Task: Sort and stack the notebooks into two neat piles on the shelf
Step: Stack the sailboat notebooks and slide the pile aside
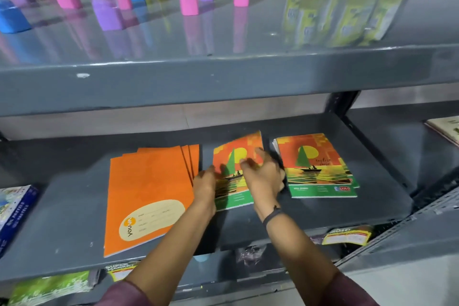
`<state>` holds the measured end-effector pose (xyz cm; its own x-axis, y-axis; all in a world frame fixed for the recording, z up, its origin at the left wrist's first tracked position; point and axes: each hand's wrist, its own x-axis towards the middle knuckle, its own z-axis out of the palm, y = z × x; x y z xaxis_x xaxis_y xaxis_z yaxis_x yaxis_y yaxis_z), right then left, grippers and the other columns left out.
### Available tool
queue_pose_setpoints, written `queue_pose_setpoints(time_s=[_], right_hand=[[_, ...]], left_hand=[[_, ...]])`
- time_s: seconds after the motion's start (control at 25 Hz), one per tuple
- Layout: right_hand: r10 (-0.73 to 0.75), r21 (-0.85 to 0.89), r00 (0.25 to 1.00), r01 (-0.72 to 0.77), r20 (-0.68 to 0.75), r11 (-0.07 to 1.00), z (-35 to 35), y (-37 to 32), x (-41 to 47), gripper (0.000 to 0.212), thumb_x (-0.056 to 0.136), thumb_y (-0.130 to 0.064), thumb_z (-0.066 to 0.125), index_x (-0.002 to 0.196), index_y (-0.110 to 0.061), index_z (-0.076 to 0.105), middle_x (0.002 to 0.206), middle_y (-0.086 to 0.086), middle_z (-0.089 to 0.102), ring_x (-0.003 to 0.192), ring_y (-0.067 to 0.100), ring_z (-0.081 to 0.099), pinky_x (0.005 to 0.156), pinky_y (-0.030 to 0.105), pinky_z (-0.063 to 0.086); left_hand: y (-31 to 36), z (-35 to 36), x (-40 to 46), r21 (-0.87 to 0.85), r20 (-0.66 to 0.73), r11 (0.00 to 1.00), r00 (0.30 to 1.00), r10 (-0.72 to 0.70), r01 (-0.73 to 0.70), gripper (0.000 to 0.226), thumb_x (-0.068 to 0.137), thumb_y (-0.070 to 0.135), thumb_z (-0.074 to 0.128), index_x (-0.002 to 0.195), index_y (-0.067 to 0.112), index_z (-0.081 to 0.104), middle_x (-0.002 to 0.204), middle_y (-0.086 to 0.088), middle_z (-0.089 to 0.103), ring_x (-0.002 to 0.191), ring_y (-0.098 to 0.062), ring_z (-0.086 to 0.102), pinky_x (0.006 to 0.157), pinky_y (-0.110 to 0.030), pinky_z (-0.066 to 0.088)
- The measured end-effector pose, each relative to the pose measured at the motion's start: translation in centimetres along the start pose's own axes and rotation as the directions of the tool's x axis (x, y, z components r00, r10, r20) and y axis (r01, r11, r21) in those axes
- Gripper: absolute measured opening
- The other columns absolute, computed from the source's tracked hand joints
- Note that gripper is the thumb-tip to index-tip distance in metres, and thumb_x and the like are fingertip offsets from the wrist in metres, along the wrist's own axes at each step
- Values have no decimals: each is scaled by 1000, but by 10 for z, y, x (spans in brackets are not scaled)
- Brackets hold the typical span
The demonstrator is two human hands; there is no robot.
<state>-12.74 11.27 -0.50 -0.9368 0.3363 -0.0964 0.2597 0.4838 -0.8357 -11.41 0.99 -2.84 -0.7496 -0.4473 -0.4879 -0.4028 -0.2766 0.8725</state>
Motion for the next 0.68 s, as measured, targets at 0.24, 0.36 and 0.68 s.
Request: queue_pose_setpoints(time_s=[0.24, 0.36, 0.68], right_hand=[[-150, -62, 962, 139, -226, 988, -85, 6, 58, 39, 80, -48, 55, 108, -22, 65, 109, 16, 69, 106, 38, 58, 86, 42, 46], [78, -127, 988, -95, -136, 987, -122, 44, 97, 49, 80, -55, 56, 115, -21, 61, 118, 21, 64, 117, 41, 51, 98, 47, 41], [181, 357, 971, -226, 157, 906, -161, 108, 156, 68, 79, -70, 44, 104, -9, 62, 101, 12, 65, 89, 32, 61, 77, 26, 53]], left_hand=[[18, 75, -29, -235, 187, 972, 980, 69, -24, 24, 90, 17, 43, 67, 18, 51, 38, 10, 61, 39, 0, 57, 44, -14, 46], [6, 116, -43, -136, 276, 987, 954, 118, -83, 19, 88, 19, 48, 70, 19, 55, 72, 1, 64, 73, -16, 58, 74, -30, 44], [-23, 137, -31, -156, 151, 986, 988, -32, 56, 25, 93, 38, 38, 80, 22, 51, 101, -3, 55, 103, -20, 47, 85, -27, 38]])
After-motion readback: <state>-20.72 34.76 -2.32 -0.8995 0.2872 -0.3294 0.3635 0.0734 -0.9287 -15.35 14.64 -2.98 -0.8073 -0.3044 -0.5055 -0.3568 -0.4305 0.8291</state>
